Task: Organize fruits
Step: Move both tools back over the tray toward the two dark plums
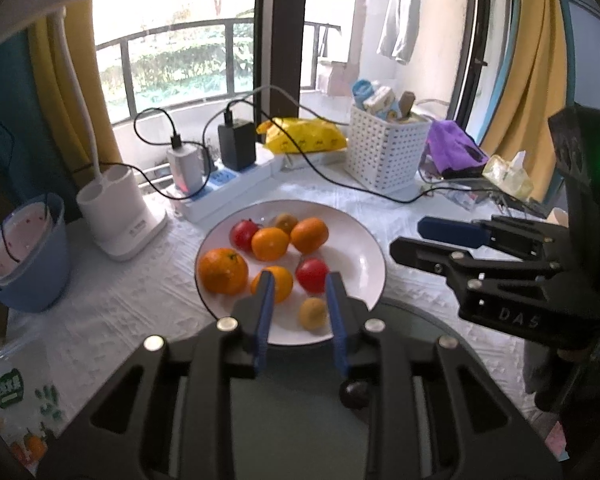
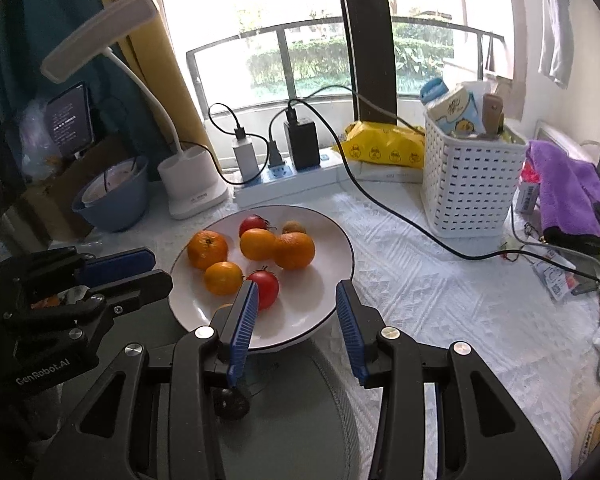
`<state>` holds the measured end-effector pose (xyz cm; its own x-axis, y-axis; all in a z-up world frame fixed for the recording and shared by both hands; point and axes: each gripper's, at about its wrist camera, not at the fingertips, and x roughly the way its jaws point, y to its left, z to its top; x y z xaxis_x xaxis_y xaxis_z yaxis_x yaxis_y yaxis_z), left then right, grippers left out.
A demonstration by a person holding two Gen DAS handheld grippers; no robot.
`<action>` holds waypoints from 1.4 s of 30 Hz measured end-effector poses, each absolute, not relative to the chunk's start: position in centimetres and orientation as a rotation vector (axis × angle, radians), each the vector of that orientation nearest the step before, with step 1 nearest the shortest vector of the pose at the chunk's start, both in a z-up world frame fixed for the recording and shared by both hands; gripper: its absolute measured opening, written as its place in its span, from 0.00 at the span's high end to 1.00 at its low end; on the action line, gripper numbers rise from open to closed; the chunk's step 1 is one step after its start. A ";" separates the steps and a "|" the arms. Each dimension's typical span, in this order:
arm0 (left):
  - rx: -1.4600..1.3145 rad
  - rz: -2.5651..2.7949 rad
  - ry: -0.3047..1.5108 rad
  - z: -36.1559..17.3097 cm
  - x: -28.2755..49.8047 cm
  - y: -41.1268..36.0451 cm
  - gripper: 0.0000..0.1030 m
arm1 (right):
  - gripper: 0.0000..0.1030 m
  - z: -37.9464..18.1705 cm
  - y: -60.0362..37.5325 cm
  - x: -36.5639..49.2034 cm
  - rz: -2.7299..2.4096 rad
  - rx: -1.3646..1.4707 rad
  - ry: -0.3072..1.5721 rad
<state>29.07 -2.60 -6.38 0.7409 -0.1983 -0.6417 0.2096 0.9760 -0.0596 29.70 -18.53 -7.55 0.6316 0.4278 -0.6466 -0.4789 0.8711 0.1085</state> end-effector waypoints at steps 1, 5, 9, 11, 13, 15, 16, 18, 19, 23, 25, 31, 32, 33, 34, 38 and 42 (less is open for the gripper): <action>0.018 -0.223 0.695 -6.2 28.8 -2.6 0.72 | 0.59 -7.4 -18.6 29.4 0.521 -0.077 0.715; 0.030 -0.222 0.670 -5.2 27.6 -2.7 0.72 | 0.59 -6.5 -18.6 28.2 0.524 -0.078 0.693; 0.034 -0.222 0.649 -4.5 26.4 -2.9 0.72 | 0.59 -5.8 -18.7 27.1 0.526 -0.079 0.675; 0.035 -0.221 0.640 -4.1 25.7 -2.9 0.71 | 0.59 -5.5 -18.7 26.5 0.527 -0.080 0.666; 0.040 -0.221 0.637 -4.0 25.2 -2.9 0.71 | 0.59 -5.2 -18.8 26.0 0.526 -0.081 0.661; 0.043 -0.217 0.630 -3.8 24.6 -3.0 0.70 | 0.59 -5.0 -18.8 25.4 0.527 -0.084 0.654; 0.041 -0.215 0.626 -3.7 24.3 -3.0 0.70 | 0.59 -4.8 -18.9 25.1 0.528 -0.085 0.651; 0.039 -0.214 0.620 -3.5 23.8 -2.9 0.68 | 0.59 -4.6 -19.0 24.6 0.529 -0.088 0.644; 0.038 -0.213 0.616 -3.4 23.5 -2.9 0.65 | 0.59 -4.5 -19.0 24.3 0.529 -0.089 0.641; 0.026 -0.211 0.600 -3.1 22.1 -2.9 0.55 | 0.59 -4.2 -19.3 23.1 0.531 -0.091 0.630; 0.024 -0.209 0.597 -3.0 21.6 -3.1 0.55 | 0.59 -4.1 -19.5 22.5 0.533 -0.093 0.626; 0.023 -0.206 0.605 -3.3 19.8 -3.7 0.55 | 0.59 -4.1 -19.9 21.1 0.539 -0.100 0.623; 0.020 -0.203 0.607 -3.5 19.5 -3.8 0.55 | 0.59 -4.2 -20.1 20.8 0.540 -0.101 0.625; 0.018 -0.201 0.610 -3.6 19.3 -3.9 0.55 | 0.59 -4.4 -20.2 20.5 0.542 -0.102 0.626; 0.014 -0.198 0.616 -3.9 19.1 -4.0 0.55 | 0.59 -4.5 -20.3 20.3 0.544 -0.103 0.628; 0.007 -0.185 0.637 -5.0 18.3 -4.3 0.55 | 0.59 -5.3 -20.6 19.5 0.554 -0.106 0.645; -0.003 -0.165 0.669 -6.5 17.9 -4.6 0.55 | 0.59 -6.5 -21.2 19.1 0.567 -0.114 0.671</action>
<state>17.93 -4.58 -6.51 0.7717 -0.1532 -0.6172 0.1511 0.9869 -0.0561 19.07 -21.17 -6.53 0.6390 0.4596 -0.6168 -0.5311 0.8437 0.0785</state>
